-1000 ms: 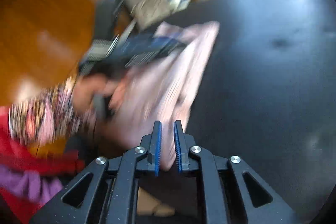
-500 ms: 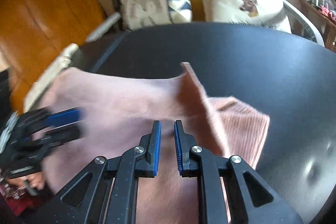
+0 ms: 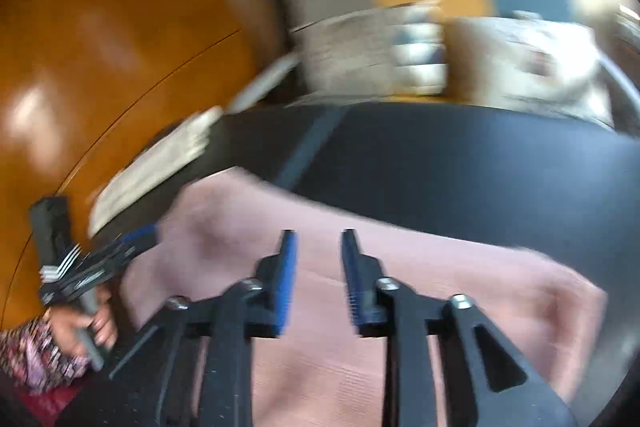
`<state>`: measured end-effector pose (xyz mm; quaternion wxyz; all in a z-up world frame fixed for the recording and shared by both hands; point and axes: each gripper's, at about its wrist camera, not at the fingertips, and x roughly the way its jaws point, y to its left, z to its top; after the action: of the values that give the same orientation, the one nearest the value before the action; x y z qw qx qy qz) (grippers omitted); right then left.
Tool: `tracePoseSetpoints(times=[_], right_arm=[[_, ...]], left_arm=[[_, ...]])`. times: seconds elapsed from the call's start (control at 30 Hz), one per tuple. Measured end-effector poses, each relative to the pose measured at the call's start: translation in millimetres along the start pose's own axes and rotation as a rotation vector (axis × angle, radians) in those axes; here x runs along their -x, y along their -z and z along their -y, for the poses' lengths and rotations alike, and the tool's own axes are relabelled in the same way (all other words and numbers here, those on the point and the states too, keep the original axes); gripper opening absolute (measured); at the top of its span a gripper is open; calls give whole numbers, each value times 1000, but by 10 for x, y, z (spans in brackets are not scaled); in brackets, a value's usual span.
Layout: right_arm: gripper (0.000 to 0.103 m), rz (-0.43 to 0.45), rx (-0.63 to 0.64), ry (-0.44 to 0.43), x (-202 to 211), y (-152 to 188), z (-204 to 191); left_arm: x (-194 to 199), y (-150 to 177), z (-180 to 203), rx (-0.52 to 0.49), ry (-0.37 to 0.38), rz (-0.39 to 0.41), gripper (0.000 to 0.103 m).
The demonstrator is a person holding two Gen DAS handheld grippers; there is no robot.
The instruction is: Fold clothes
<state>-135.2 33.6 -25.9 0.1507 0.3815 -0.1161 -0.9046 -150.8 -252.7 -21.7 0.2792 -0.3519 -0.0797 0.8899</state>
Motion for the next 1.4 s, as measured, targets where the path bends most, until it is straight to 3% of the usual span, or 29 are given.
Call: tracePoseSetpoints(times=[0.07, 0.2, 0.3, 0.43, 0.63, 0.67, 0.7, 0.77, 0.83, 0.9, 1.03, 1.23, 1.3, 1.4], right_arm=[[36, -44, 93, -5, -378, -110, -431], [36, -155, 148, -18, -1053, -348, -904], [36, -193, 129, -19, -1335, -435, -1079], [36, -240, 143, 28, -1656, -450, -1276], [36, -273, 155, -31, -1839, -384, -1478], [33, -282, 177, -28, -1878, -371, -1529], [17, -303, 204, -15, -1932, -353, -1581], [12, -332, 240, 23, -2015, -331, -1656], [7, -324, 236, 15, -2033, -351, -1698], [6, -304, 214, -12, -2005, -398, -1719], [1, -280, 197, -75, -1992, -466, -1820], [3, -303, 203, -72, -2172, -388, -1906], [3, -265, 144, -113, -2035, -418, -1842], [20, -112, 67, -135, -1555, -454, -1646]], left_arm=[[71, 28, -260, 24, -10, -25, 30], [106, 147, -543, 23, -1, -78, 30], [69, 260, -596, -13, -5, -115, 30], [126, 359, -616, -63, -19, -96, 30], [59, 414, -468, -165, -5, -96, 30], [34, 430, -450, -176, -1, -102, 30], [11, 447, -439, -183, 2, -112, 30], [-12, 478, -418, -212, -14, -124, 27], [25, 458, -462, -198, -20, -125, 8], [109, 408, -574, -125, 15, -117, 6], [282, 379, -745, -20, 66, -87, 5], [180, 514, -740, -42, 2, -149, 6], [184, 510, -765, -18, 5, -137, 9], [186, 511, -820, 21, 38, -130, 14]])
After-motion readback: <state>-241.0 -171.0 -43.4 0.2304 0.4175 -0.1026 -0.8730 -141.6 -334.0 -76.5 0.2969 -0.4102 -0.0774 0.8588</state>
